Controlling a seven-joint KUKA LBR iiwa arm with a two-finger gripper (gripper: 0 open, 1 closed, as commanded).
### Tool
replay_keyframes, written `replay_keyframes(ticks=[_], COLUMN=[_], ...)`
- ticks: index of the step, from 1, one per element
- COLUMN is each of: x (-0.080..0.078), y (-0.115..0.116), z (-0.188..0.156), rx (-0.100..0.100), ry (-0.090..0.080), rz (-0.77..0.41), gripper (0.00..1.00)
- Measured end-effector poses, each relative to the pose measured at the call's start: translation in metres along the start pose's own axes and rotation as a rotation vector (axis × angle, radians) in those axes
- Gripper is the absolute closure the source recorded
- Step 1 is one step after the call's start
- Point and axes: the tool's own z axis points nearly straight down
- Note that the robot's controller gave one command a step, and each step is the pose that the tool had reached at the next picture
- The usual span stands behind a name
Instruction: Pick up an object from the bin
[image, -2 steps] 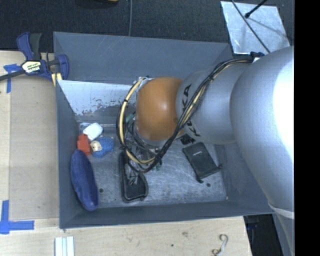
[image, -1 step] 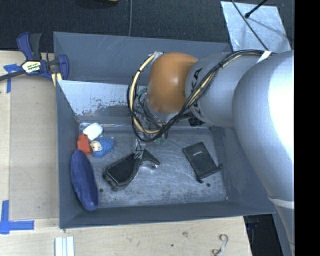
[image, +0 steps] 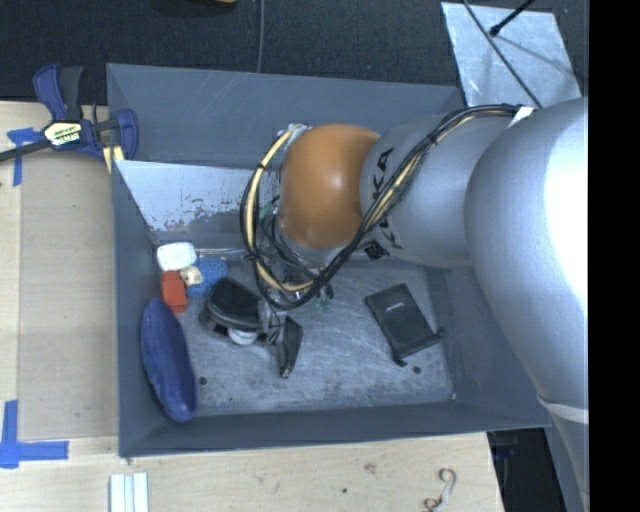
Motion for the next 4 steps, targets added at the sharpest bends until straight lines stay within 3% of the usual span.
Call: replay_keyframes(ticks=[1, 2, 3, 4], x=[0.056, 0.056, 0.051, 0.062], y=[0.009, 0.008, 0.013, 0.022], z=[0.009, 0.011, -0.110, -0.156], rx=[0.009, 0.009, 0.012, 0.012], ry=[-0.005, -0.005, 0.003, 0.007], rz=[-0.039, -0.035, -0.046, -0.063], gripper=[0.00, 1.00, 1.00, 1.00])
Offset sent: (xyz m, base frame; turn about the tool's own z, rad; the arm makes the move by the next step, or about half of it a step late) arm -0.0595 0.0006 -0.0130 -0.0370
